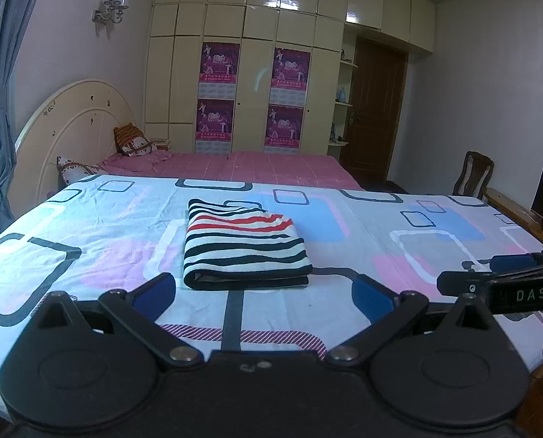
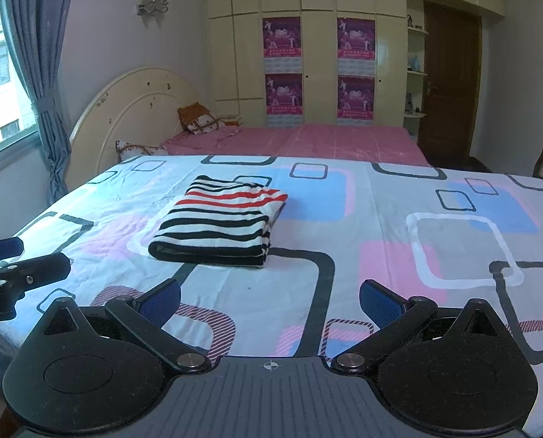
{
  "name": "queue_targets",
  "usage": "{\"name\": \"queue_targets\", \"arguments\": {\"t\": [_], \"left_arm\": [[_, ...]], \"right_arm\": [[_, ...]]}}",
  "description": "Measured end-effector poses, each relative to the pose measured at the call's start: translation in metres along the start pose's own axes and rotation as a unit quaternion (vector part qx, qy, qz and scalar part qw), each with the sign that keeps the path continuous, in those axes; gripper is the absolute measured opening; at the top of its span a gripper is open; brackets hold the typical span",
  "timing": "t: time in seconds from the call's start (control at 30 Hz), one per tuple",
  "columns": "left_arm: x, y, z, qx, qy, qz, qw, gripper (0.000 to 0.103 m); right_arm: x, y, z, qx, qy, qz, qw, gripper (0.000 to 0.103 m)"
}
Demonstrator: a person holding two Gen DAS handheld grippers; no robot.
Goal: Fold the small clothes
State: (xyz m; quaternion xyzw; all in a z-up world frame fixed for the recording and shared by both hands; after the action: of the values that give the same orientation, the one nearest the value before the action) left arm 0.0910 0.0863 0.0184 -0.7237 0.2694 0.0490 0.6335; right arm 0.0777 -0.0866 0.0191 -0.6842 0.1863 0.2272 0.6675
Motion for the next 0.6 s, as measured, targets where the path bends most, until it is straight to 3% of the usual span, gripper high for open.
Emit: {"name": "queue_targets", "arguments": {"t": [0.6], "left_arm": [[-0.0034,-0.0016,0.0005,0.003,0.003,0.001,1.0,0.103]], "right_arm": [[0.0003,-0.0013,-0.001,0.0,0.0,0.0,1.0,0.103]]}}
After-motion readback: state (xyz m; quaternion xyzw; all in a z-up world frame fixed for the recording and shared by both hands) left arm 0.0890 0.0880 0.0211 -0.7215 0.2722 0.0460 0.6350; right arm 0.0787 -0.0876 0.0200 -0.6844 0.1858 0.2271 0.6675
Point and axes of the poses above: each gripper's, at about its wrist camera, not at the fingertips, and x roughly the way its jaws point, z to its left, y to its underside, the point moved 4 cm from there along x, roughly the way its jaws point, and after that the axes turned 15 degrees about y, right-handed, at the moved point
